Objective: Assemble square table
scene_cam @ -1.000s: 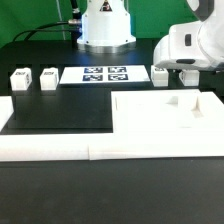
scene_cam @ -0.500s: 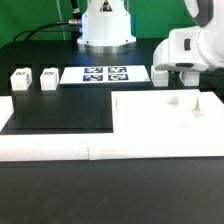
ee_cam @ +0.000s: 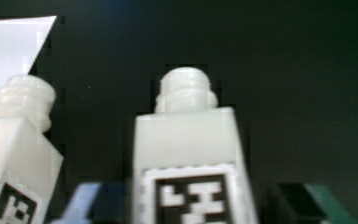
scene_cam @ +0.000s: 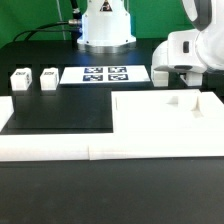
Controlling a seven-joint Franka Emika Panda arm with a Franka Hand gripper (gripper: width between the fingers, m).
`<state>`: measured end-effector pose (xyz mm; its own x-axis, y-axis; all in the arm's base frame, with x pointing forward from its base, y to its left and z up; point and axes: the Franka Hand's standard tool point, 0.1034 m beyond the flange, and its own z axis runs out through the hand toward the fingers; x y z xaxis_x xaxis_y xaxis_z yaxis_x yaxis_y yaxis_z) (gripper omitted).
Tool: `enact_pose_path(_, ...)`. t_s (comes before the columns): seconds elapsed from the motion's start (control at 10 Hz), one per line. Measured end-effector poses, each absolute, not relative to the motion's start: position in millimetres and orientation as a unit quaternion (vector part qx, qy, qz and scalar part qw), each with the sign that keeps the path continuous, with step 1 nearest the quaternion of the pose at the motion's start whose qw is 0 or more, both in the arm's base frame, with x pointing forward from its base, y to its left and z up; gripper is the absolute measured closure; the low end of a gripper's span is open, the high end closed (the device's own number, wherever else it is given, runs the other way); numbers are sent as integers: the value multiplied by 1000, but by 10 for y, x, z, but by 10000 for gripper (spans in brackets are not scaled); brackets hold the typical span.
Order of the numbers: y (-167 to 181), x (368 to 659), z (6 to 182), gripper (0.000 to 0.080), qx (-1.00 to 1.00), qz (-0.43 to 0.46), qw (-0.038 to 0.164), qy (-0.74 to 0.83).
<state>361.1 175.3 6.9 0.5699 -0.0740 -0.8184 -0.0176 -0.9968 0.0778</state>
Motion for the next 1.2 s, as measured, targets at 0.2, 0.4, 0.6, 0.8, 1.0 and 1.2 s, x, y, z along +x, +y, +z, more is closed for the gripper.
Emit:
enact_pose_path(0.2,1753,3611,69,516,885,-463,30,-26)
enact_pose_path(0.4,1753,3611,69,516,885,-463,30,-26)
enact_pose_path(0.6,1732,3639,102,516,886,-463,28,-16)
enact_pose_path(0.8,1559,4017,735,515,899,-437,12,39)
enact_pose_path(1.0,1386,4201,1311,515,908,-416,6,46)
enact_pose_path(1.2,1470,4251,1224,515,937,-347,1,44)
